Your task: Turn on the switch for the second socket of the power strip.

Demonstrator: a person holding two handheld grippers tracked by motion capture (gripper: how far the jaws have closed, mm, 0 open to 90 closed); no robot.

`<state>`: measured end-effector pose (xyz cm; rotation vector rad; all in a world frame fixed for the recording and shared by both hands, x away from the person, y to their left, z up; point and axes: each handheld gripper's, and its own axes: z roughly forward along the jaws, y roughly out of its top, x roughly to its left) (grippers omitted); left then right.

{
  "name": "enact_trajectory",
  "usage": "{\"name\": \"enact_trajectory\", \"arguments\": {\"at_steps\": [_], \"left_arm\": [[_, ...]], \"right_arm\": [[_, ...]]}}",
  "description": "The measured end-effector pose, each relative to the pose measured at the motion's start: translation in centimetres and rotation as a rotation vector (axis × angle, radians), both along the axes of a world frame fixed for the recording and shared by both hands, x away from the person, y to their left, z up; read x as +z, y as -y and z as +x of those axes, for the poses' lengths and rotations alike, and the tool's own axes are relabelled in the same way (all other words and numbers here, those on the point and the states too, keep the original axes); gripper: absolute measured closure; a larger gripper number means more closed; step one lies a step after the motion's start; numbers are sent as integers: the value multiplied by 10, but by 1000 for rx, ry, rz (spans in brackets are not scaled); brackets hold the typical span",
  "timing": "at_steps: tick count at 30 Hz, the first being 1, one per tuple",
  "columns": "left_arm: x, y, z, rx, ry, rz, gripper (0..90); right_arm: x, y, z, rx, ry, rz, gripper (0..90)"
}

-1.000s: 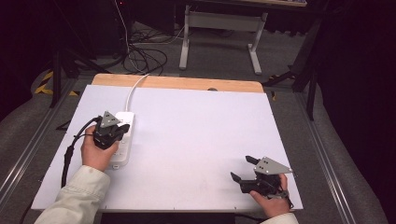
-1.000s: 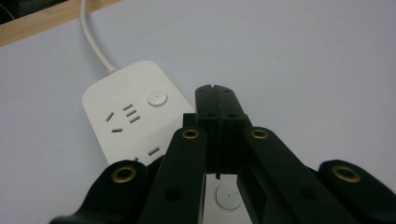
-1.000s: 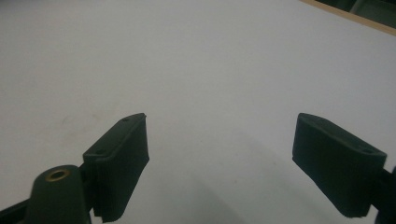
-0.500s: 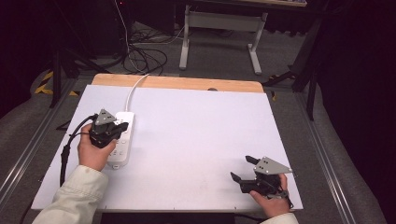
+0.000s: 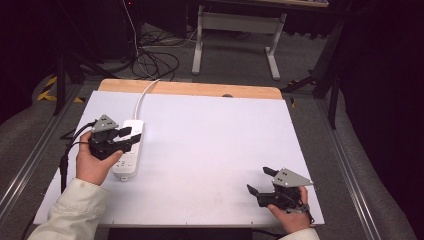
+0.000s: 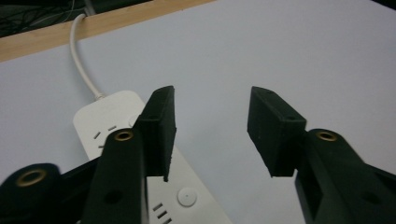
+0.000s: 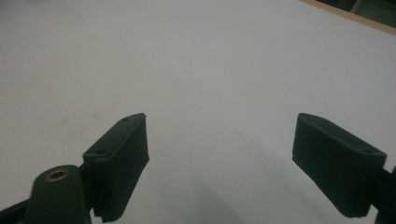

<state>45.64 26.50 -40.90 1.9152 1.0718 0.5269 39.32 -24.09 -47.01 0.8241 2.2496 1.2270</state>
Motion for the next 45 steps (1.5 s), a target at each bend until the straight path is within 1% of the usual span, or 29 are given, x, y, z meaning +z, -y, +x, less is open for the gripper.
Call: {"name": "enact_trajectory", "arguments": {"at_steps": [1,3,4,6,7,8,10,13,16,21,22,24,25,26,27,30,32,33,35,36,41,42,44,45], "left_arm": [[3,1,-4,-14,1,-16,482],[4,2,-7,-23,-1,-21,431],[5,2,-9,-35,3,-20,431],[8,3,-13,-45,15,-26,388],[9,3,-15,-50,19,-33,388],[10,3,-17,-55,20,-49,373],[13,3,-22,-67,30,-65,349],[16,3,-30,-94,53,-56,322],[18,6,-36,-118,59,-61,312],[18,9,-42,-140,71,-53,300],[18,10,-44,-144,68,-56,298],[16,11,-48,-162,69,-63,296],[16,12,-50,-172,74,-56,296],[15,13,-52,-179,76,-67,293],[14,13,-54,-189,82,-66,290],[10,14,-62,-226,116,-111,285],[5,14,-66,-246,132,-157,286],[3,14,-68,-254,137,-167,286],[-4,13,-72,-267,132,-187,280],[-4,13,-72,-267,132,-187,275],[-17,9,-76,-263,140,-191,259],[-20,8,-77,-265,143,-184,251],[-24,6,-77,-260,99,-201,238],[-26,5,-77,-263,100,-204,238]], "right_arm": [[0,0,0,-1,-1,0,188],[0,0,0,-1,0,-1,189],[0,0,0,-1,0,-1,189],[0,0,0,2,-1,-2,189],[0,0,0,2,-1,-2,189],[0,0,0,3,0,-3,189],[1,0,0,3,0,-3,189],[1,0,0,3,1,-5,189],[1,0,0,3,1,-5,189],[1,0,0,4,3,-4,189],[1,0,-1,3,3,-4,189],[1,0,-1,3,4,-4,189],[1,0,-1,3,4,-4,189],[1,0,-1,5,4,-2,189],[1,0,-1,5,4,-4,189],[1,0,-1,6,5,-3,190],[1,0,-1,8,5,-2,189],[1,0,-1,8,5,-2,189],[1,0,-1,8,7,-2,189],[1,0,-1,8,7,-2,189],[1,-1,-1,9,6,-4,189],[1,-1,-1,10,7,-4,189],[1,-1,-1,10,7,-5,189],[1,-1,-1,10,7,-5,189]]}}
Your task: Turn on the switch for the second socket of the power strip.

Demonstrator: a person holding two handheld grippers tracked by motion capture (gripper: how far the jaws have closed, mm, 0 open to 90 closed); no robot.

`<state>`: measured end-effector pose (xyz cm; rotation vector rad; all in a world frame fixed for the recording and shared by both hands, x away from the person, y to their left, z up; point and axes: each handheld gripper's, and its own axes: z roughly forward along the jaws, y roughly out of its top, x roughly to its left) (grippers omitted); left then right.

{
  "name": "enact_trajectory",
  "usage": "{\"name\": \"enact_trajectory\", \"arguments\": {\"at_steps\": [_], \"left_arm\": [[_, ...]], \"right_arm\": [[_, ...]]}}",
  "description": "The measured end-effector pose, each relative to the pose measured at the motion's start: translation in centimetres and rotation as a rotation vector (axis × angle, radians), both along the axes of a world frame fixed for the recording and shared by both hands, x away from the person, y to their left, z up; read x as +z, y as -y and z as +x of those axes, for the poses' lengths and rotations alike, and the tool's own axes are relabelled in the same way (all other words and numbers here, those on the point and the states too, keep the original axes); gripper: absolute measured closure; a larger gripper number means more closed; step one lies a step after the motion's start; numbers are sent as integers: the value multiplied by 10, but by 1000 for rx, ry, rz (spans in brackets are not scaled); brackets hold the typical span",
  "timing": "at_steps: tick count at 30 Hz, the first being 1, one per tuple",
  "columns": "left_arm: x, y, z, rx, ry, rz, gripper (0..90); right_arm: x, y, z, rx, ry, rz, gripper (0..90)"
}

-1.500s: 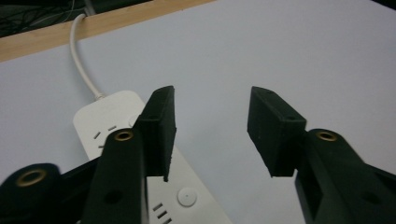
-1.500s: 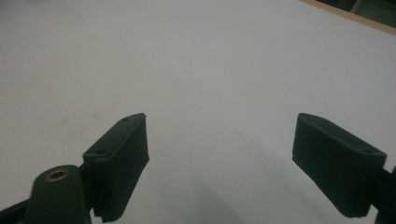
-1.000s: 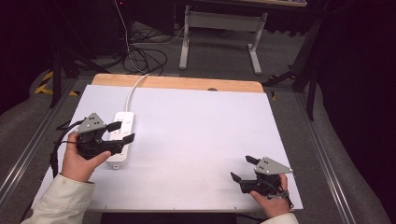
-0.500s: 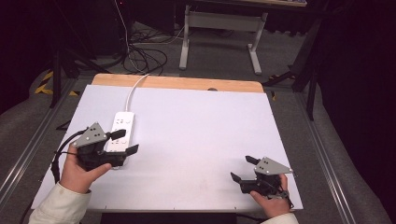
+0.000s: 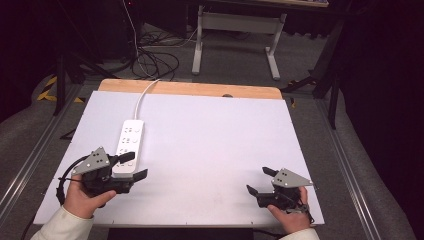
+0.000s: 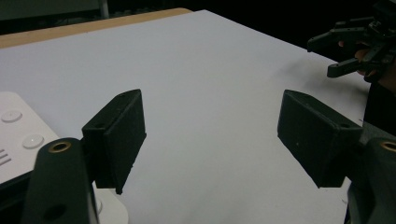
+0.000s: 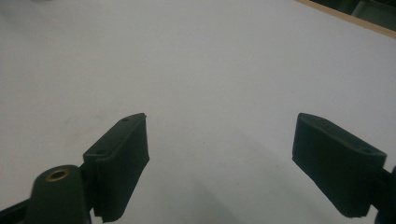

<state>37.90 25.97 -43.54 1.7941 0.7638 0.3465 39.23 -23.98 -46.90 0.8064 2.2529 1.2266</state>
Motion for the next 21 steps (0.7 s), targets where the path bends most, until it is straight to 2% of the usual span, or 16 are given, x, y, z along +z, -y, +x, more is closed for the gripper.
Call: {"name": "enact_trajectory", "arguments": {"at_steps": [8,11,15,17,19,21], "left_arm": [[-16,-3,-5,-27,36,25,237],[-21,-4,-7,-38,33,21,236],[-28,-2,-9,-50,10,20,232],[-32,-1,-9,-49,-9,24,232],[-36,-1,-9,-42,-38,9,234],[-39,-1,-8,-41,-36,24,234]], "right_arm": [[0,0,0,0,0,0,189],[0,0,0,1,0,0,189],[0,0,0,1,1,-3,189],[0,0,0,1,2,-4,189],[0,0,0,1,1,-4,189],[0,0,0,2,1,-3,189]]}}
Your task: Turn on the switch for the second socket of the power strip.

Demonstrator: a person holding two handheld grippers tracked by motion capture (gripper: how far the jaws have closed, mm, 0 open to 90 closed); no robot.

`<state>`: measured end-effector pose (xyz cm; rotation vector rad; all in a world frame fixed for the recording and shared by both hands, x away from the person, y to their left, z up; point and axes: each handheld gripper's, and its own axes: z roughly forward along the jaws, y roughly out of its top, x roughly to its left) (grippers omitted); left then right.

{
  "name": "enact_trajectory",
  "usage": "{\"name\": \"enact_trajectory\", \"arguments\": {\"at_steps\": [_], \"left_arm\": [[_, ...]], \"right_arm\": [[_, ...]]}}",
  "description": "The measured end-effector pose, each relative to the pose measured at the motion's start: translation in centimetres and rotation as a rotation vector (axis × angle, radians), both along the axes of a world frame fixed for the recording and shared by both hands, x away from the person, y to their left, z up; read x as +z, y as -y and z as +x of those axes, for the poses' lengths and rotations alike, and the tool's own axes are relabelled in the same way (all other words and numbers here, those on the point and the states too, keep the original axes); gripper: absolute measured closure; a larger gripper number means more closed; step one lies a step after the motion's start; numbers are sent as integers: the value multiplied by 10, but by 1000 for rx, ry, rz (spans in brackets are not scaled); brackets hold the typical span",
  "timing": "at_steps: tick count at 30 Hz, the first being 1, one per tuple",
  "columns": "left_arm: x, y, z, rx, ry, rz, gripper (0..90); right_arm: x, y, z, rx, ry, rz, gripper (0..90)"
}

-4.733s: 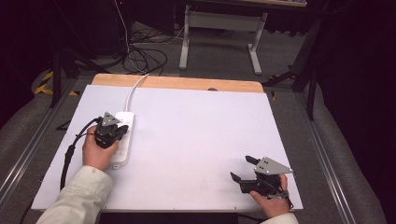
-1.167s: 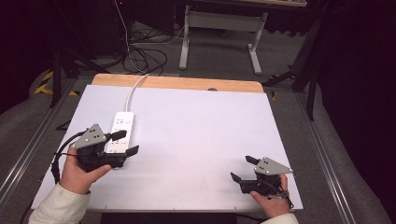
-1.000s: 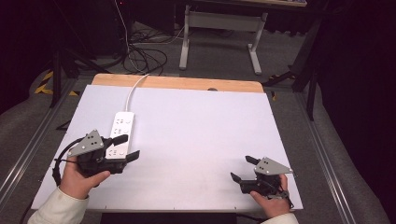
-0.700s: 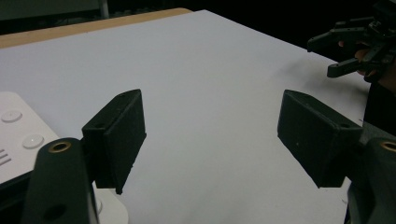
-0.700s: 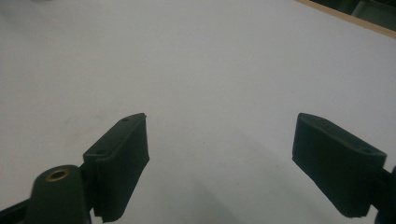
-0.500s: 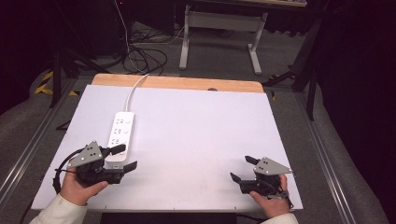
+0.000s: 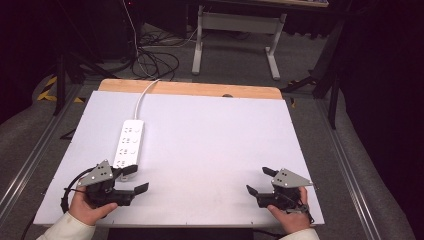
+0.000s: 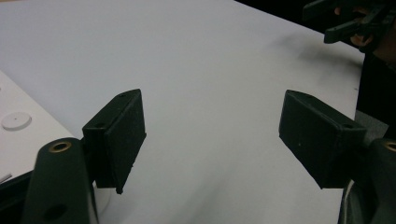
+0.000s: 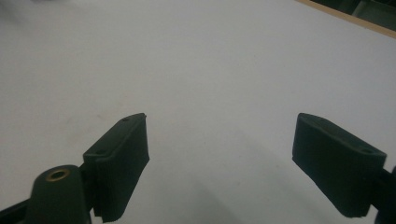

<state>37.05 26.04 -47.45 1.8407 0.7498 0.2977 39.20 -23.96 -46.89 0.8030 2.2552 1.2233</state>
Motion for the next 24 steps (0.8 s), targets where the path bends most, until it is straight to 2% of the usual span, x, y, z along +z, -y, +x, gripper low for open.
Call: {"name": "enact_trajectory", "arguments": {"at_steps": [5,7,9,13,18,21,24], "left_arm": [[-9,2,-2,-5,10,59,241],[-13,3,-3,-14,-14,54,247],[-16,5,-6,-24,-16,64,255],[-20,6,-7,-32,-29,59,242],[-19,4,-4,-3,-34,8,234],[-17,2,-4,8,-25,5,251],[-15,0,-4,-5,-21,16,253]], "right_arm": [[0,0,0,-1,-3,5,189],[0,0,0,0,-3,5,189],[0,0,0,-1,-4,7,189],[0,0,0,-2,-5,5,189],[-1,0,1,-1,-5,6,189],[-1,0,1,-2,-6,3,189],[-1,0,1,-2,-6,3,189]]}}
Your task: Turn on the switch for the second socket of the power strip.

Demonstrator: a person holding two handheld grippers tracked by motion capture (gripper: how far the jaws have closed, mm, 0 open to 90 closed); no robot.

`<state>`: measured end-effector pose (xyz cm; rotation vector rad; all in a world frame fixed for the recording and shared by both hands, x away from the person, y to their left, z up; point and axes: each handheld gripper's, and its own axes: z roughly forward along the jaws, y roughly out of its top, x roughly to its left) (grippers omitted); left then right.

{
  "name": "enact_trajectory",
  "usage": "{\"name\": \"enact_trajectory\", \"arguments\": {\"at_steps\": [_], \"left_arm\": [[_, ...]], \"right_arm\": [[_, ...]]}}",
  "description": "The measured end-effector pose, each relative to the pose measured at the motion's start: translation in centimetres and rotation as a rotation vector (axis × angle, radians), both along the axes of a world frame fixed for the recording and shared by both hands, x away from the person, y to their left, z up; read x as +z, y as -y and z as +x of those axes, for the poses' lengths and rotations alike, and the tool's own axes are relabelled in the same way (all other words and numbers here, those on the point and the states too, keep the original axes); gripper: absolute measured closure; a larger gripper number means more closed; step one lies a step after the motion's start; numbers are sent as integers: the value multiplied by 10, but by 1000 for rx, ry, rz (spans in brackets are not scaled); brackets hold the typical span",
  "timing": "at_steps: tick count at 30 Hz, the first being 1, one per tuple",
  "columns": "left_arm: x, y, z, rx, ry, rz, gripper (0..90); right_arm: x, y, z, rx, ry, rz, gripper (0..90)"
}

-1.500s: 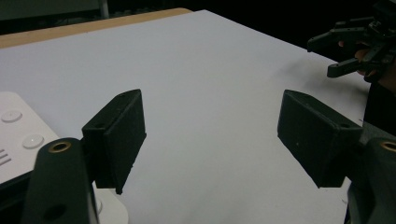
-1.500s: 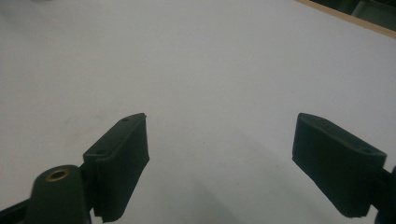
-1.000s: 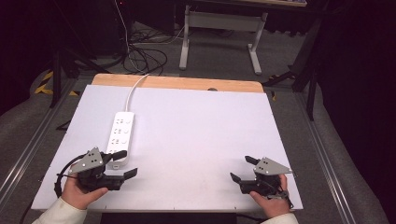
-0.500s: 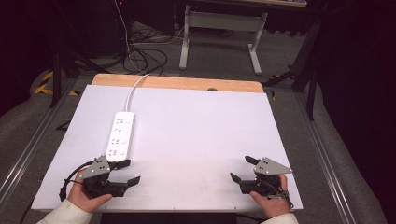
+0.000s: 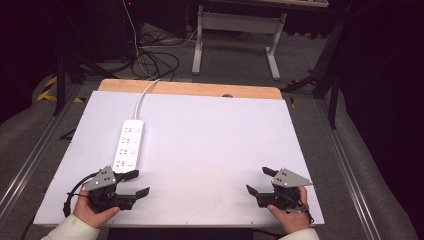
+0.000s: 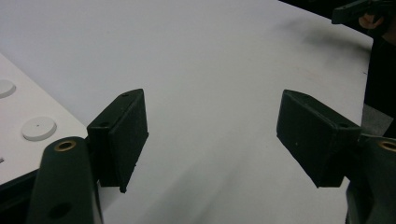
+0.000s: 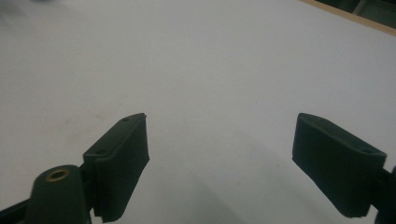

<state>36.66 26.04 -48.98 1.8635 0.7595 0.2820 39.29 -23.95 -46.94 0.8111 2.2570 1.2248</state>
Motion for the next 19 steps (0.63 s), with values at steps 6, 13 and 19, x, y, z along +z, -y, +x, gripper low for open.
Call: {"name": "enact_trajectory", "arguments": {"at_steps": [6,13,19], "left_arm": [[2,0,-1,11,25,6,244],[3,-1,-2,9,57,35,233],[4,-3,-3,1,65,23,206]], "right_arm": [[0,0,0,1,0,0,189],[0,0,0,2,1,-1,190],[0,0,0,2,1,0,191]]}}
